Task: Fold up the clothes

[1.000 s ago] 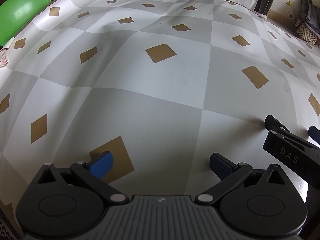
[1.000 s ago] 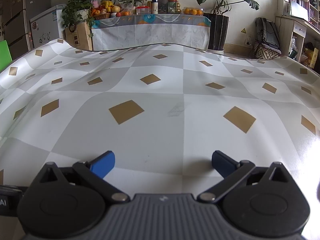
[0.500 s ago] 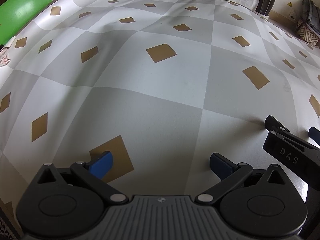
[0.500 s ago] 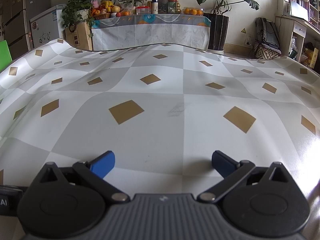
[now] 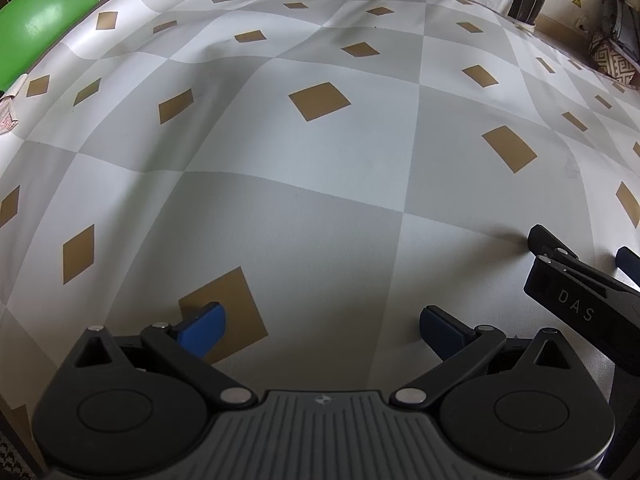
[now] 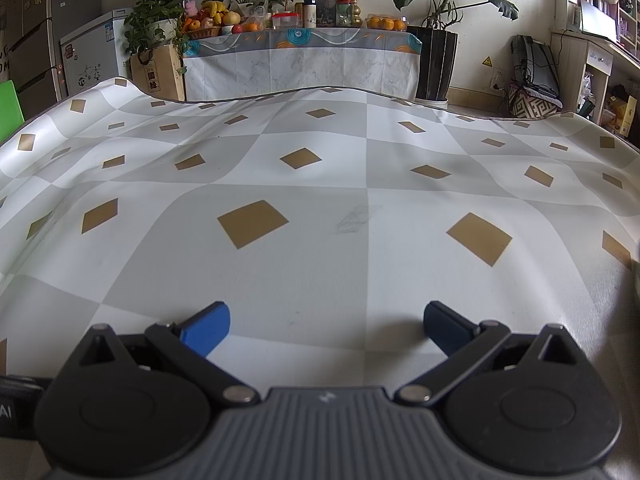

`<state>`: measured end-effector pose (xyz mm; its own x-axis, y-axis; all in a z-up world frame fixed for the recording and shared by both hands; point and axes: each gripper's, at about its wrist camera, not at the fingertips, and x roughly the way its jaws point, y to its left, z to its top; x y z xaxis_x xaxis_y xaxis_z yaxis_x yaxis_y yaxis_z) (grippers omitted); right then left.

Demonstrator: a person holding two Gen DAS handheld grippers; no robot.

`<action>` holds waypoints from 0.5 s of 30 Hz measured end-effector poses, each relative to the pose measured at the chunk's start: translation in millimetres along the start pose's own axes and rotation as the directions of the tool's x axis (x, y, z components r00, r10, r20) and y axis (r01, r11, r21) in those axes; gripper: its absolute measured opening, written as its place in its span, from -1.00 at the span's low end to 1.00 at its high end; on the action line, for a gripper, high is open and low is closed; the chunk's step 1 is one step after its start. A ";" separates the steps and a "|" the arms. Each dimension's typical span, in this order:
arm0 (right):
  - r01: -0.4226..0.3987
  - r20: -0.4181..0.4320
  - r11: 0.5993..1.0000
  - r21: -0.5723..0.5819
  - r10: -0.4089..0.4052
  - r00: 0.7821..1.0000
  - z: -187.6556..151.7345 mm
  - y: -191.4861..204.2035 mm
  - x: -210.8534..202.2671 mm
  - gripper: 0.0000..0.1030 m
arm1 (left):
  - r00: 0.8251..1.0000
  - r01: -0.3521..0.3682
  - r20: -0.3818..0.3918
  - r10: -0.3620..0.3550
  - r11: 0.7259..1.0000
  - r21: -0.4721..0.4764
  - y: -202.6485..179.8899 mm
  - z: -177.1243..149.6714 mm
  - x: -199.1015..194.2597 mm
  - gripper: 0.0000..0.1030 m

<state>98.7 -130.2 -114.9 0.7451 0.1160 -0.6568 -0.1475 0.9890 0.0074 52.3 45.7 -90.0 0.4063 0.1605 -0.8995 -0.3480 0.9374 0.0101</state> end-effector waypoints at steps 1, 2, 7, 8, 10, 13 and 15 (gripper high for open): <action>0.000 0.000 1.000 0.000 0.000 1.000 0.0 0.0 0.0 1.00 | 1.000 -0.003 -0.006 0.003 1.000 0.000 0.3 0.2 -0.3 1.00; 0.000 0.000 1.000 0.000 0.000 1.000 0.0 0.0 0.0 1.00 | 1.000 -0.007 -0.013 0.007 1.000 0.000 1.0 0.0 -0.8 1.00; 0.000 0.000 1.000 0.000 0.000 1.000 0.0 -0.1 0.0 1.00 | 0.999 -0.040 -0.011 0.040 0.999 -0.016 10.2 -2.4 -8.5 1.00; 0.000 0.000 1.000 0.000 0.000 1.000 0.0 -0.1 0.1 1.00 | 0.999 -0.038 -0.003 0.038 0.999 -0.021 12.2 -3.1 -12.1 1.00; 0.000 0.000 1.000 0.000 0.000 1.000 0.0 -0.1 0.1 1.00 | 0.999 -0.028 0.015 0.028 0.999 -0.024 14.2 -4.6 -20.7 1.00; 0.000 0.000 1.000 0.000 0.000 1.000 0.0 0.1 0.1 1.00 | 0.999 -0.022 0.042 0.022 1.000 0.005 12.9 -8.1 -34.0 1.00; 0.000 0.000 1.000 0.000 0.000 1.000 0.0 -0.1 0.1 1.00 | 0.998 -0.026 0.061 0.024 0.999 0.030 11.9 -10.4 -42.5 1.00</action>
<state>98.7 -130.3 -115.0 0.7451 0.1160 -0.6568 -0.1474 0.9890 0.0074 22.1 46.8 -56.1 0.4487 0.2019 -0.8706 -0.3329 0.9418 0.0468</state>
